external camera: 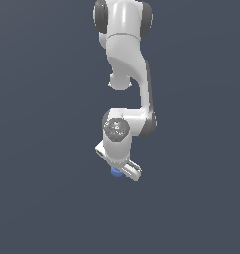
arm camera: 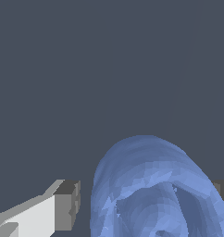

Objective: Pick up the object and move it to a goal position.

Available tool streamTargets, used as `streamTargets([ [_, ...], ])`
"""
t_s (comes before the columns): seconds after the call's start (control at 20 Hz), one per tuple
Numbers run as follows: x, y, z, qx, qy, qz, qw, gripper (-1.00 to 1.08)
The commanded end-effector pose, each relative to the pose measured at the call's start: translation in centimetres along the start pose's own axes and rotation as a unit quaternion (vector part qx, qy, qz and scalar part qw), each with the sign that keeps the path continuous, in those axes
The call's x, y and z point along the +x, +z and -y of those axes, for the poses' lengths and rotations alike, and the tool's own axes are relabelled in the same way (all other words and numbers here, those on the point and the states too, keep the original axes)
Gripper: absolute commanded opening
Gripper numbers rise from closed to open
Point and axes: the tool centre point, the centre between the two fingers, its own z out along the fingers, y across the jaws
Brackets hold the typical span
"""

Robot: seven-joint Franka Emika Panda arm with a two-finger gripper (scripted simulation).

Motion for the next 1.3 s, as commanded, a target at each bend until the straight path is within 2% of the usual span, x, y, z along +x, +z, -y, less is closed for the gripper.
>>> streamTargets([
  [0.0,0.1,-0.1,0.1,0.001,0.0,-0.001,1.0,1.0],
  [0.05,0.1,-0.1,0.1,0.001,0.0,-0.001,1.0,-1.0],
  [0.75,0.0,-0.3,-0.1,0.001,0.0,-0.001,1.0,-1.0],
  [1.25,-1.0,-3.6,-2.0,0.001,0.0,-0.001,1.0,-1.0],
])
